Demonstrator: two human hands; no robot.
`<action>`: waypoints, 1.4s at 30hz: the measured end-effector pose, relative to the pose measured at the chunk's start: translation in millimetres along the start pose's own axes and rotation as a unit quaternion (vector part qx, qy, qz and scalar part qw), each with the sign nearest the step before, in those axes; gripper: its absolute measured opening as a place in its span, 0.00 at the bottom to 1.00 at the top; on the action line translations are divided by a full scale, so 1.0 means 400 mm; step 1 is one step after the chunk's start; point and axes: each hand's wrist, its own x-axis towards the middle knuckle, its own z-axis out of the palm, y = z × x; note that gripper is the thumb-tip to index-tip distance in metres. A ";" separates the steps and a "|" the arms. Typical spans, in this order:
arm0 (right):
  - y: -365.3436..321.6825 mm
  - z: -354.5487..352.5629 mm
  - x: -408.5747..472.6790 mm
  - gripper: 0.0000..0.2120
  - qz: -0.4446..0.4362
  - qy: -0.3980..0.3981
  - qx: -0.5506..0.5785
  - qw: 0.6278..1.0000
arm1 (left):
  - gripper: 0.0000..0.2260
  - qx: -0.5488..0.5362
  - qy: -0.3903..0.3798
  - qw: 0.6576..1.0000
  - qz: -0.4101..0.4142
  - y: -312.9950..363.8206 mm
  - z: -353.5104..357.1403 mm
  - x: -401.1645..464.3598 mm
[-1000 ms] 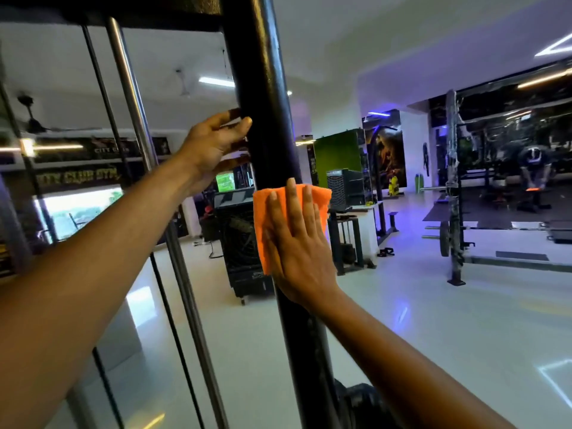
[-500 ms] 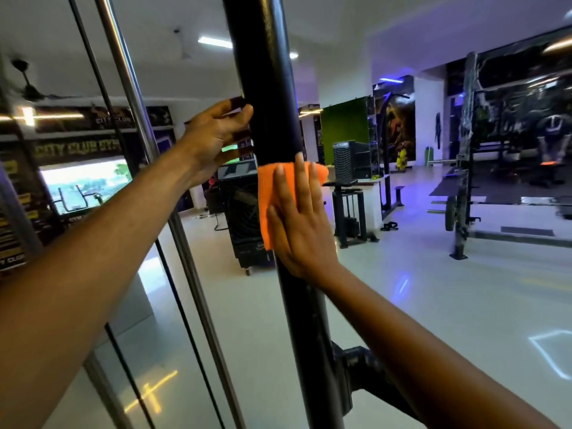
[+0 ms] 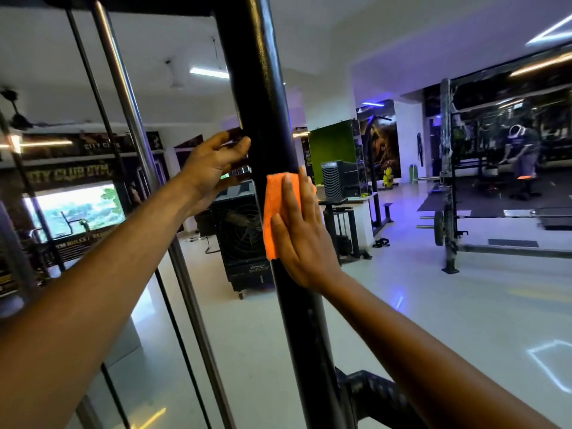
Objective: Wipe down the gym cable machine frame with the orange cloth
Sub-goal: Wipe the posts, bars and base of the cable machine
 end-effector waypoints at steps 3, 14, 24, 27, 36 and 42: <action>-0.025 -0.018 0.087 0.34 -0.016 0.009 -0.004 1.000 | 0.20 0.015 -0.002 1.000 -0.002 0.002 -0.001 -0.004; 0.000 0.027 -0.074 0.34 0.011 0.011 -0.053 0.998 | 0.21 -0.045 -0.002 0.999 -0.024 -0.052 0.006 -0.024; 0.010 0.083 -0.224 0.33 0.009 0.035 -0.103 0.994 | 0.19 -0.039 -0.003 0.999 -0.031 -0.101 0.034 -0.078; 0.023 0.101 -0.277 0.33 0.023 0.026 -0.111 0.993 | 0.19 -0.036 -0.005 0.999 -0.035 -0.117 0.032 -0.095; -0.002 0.091 -0.187 0.33 0.012 0.060 -0.141 0.988 | 0.17 -0.098 0.002 0.994 -0.054 -0.163 0.055 -0.135; 0.057 0.156 -0.441 0.34 0.045 0.025 -0.139 0.989 | 0.16 -0.109 -0.001 0.992 -0.059 -0.233 0.072 -0.187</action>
